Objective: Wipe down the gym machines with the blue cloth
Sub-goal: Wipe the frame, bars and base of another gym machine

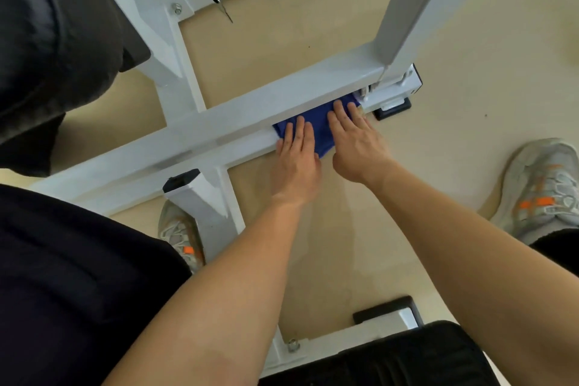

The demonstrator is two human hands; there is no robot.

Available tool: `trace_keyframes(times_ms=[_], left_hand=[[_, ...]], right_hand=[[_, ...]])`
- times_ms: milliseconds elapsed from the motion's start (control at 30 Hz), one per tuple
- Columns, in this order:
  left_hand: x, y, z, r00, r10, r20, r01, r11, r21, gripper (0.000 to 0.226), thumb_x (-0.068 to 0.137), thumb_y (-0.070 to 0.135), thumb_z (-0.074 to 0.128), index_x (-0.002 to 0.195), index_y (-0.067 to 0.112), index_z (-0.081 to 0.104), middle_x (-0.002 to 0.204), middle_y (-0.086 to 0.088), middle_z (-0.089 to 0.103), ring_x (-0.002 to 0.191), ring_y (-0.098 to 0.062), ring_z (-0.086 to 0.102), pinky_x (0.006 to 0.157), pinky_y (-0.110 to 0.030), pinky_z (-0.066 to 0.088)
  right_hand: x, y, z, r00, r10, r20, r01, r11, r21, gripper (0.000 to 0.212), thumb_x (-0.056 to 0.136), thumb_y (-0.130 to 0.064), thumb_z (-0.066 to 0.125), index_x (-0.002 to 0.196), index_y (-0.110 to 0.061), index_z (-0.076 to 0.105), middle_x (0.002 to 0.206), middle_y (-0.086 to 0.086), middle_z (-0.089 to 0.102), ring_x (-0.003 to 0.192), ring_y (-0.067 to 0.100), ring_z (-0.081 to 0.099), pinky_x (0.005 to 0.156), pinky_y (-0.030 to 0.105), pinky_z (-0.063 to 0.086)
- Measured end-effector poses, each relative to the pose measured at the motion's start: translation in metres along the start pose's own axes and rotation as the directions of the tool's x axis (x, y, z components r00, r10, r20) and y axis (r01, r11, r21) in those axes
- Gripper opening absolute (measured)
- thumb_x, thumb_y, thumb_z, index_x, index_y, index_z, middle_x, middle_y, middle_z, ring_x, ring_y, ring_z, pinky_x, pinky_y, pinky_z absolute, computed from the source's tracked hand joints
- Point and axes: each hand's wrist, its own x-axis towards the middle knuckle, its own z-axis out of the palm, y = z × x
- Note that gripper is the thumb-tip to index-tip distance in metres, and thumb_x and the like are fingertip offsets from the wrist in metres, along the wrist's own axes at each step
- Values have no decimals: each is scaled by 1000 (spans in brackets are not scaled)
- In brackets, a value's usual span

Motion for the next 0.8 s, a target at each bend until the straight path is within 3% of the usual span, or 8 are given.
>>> trace_keyframes(times_ms=[167,267,367,500,633,700,800], left_hand=[[-45,-34,-4,947,-318,-47,319,947,30,69,100,31,34,156,7,2,165,-9,-2,152,-24,-4,122,-40,-1],[-47,-50,-7,924,-382,-27,383,921,69,71,101,33,35,156,9,-3,165,-8,-7,152,-25,-8,123,-41,-2],[-46,-57,-5,942,-331,-51,334,940,75,69,103,22,42,157,12,0,165,-5,-4,152,-26,-5,124,-40,3],[-35,-45,-1,994,-95,-53,100,991,88,70,97,5,45,157,11,9,165,-5,5,152,-29,3,123,-40,14],[-4,-1,6,996,88,5,-88,995,49,66,99,15,46,157,13,14,165,-4,7,151,-31,5,122,-42,15],[4,10,7,995,102,23,-103,994,35,65,101,21,45,157,15,13,165,-2,5,152,-28,4,121,-42,13],[-4,4,4,1000,16,1,-16,999,-40,64,101,20,46,157,17,15,165,2,7,152,-20,6,121,-40,11]], right_hand=[[6,-70,3,977,-194,89,192,981,39,83,95,-47,45,159,-12,5,167,7,-4,153,27,-7,122,39,-2],[4,-98,9,966,-242,92,237,969,65,75,100,-44,38,159,-13,5,167,6,-6,153,27,-10,122,39,-4],[4,-86,9,965,-254,62,248,964,93,69,100,-26,39,160,-14,5,167,4,-6,153,23,-8,125,39,2],[4,-31,3,986,-168,-2,167,981,94,73,96,-10,40,160,-21,8,167,-4,-4,154,19,-4,125,37,5],[1,26,-3,999,-18,-49,23,996,86,73,94,-10,40,160,-25,13,167,-9,1,154,16,0,123,36,3],[1,36,-2,998,20,-64,-15,997,78,72,93,-10,39,159,-24,15,167,-8,4,154,15,2,124,36,5],[0,23,6,997,49,-65,-47,998,34,69,96,-15,38,160,-18,12,167,-1,1,154,23,0,124,38,6]])
